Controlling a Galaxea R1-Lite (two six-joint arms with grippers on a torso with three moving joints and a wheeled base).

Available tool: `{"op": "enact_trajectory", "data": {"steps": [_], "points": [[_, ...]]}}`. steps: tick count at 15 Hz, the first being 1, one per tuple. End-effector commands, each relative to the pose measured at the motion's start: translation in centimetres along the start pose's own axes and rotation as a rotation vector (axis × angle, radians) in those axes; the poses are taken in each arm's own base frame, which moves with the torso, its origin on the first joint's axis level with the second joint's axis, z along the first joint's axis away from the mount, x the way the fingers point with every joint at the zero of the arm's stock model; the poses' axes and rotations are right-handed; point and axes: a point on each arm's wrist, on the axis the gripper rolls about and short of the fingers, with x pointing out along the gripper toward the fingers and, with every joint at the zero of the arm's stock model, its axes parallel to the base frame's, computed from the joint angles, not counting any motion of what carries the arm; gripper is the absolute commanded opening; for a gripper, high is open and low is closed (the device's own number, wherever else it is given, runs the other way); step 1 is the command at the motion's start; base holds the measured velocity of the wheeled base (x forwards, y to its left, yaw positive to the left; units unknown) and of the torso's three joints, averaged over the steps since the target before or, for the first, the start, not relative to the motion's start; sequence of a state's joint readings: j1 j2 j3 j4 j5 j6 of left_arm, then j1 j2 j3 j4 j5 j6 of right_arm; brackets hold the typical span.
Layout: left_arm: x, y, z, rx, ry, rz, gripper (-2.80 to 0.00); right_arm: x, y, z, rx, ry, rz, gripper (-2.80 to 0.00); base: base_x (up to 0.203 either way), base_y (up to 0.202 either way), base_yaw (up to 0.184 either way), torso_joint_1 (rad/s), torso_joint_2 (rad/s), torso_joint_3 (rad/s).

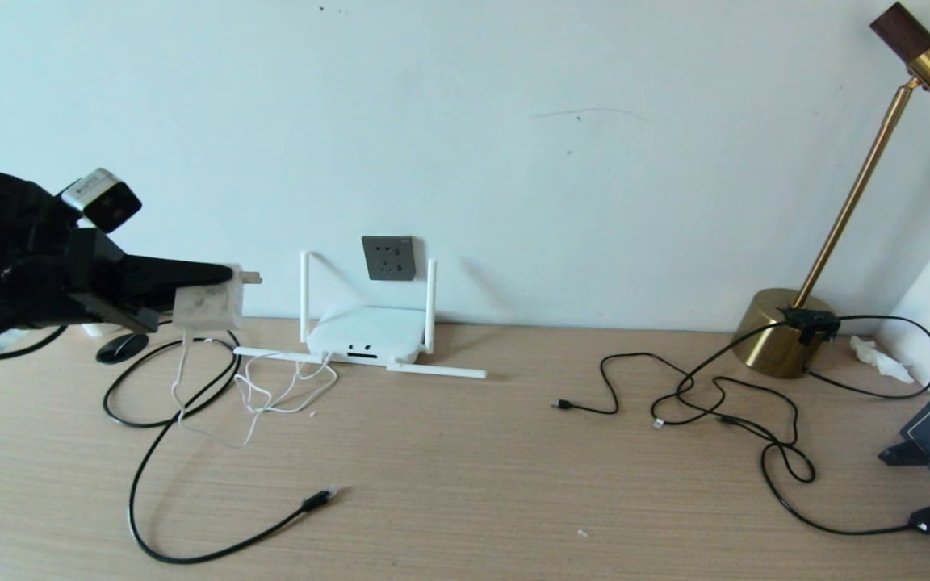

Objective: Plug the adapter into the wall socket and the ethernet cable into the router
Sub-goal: Align plug and socket

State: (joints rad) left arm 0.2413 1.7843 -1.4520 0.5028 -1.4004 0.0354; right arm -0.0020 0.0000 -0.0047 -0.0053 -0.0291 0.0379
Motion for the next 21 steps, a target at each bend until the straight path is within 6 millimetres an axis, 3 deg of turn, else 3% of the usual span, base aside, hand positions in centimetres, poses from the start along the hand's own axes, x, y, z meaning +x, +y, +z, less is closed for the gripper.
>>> {"op": "enact_trajectory", "data": {"steps": [1, 4, 7, 10, 12, 13, 15, 18, 21], "points": [[0.2, 2.5, 0.4, -0.053, 0.003, 0.058, -2.80, 0.0, 0.0, 0.0, 0.000, 0.001, 0.000, -2.80, 0.000, 0.000, 0.000, 0.000, 0.00, 0.000], [1.2, 4.5, 0.8, 0.061, -0.008, 0.193, -2.80, 0.0, 0.0, 0.0, 0.000, -0.001, 0.000, -2.80, 0.000, 0.000, 0.000, 0.000, 0.00, 0.000], [4.3, 7.2, 1.9, 0.198, -0.064, 0.476, -2.80, 0.0, 0.0, 0.0, 0.000, -0.001, -0.001, -2.80, 0.000, 0.000, 0.000, 0.000, 0.00, 0.000], [11.4, 7.5, 3.3, 0.334, -0.286, 0.600, -2.80, 0.0, 0.0, 0.0, 0.000, 0.001, -0.001, -2.80, 0.000, 0.000, 0.000, 0.000, 0.00, 0.000], [16.2, 8.2, 2.4, 0.439, -0.438, 0.645, -2.80, 0.0, 0.0, 0.0, 0.000, 0.000, -0.001, -2.80, 0.000, 0.000, 0.000, 0.000, 0.00, 0.000], [17.7, 8.2, 1.6, 0.494, -0.494, 0.646, -2.80, 0.0, 0.0, 0.0, 0.000, 0.000, 0.000, -2.80, 0.000, 0.000, 0.000, 0.000, 0.00, 0.000], [18.6, 8.6, -0.8, 0.552, -0.493, 0.681, -2.80, 0.0, 0.0, 0.0, 0.000, 0.000, 0.000, -2.80, 0.000, 0.000, 0.000, 0.000, 0.00, 0.000], [18.4, 8.1, -1.0, 0.666, -0.661, 0.770, -2.80, 0.0, 0.0, 0.0, 0.000, 0.001, 0.000, -2.80, 0.000, 0.000, 0.000, 0.000, 0.00, 0.000], [18.3, 9.5, -2.6, 0.714, -0.680, 0.789, -2.80, 0.0, 0.0, 0.0, 0.000, -0.001, 0.000, -2.80, 0.000, 0.000, 0.000, 0.000, 0.00, 0.000]]}}
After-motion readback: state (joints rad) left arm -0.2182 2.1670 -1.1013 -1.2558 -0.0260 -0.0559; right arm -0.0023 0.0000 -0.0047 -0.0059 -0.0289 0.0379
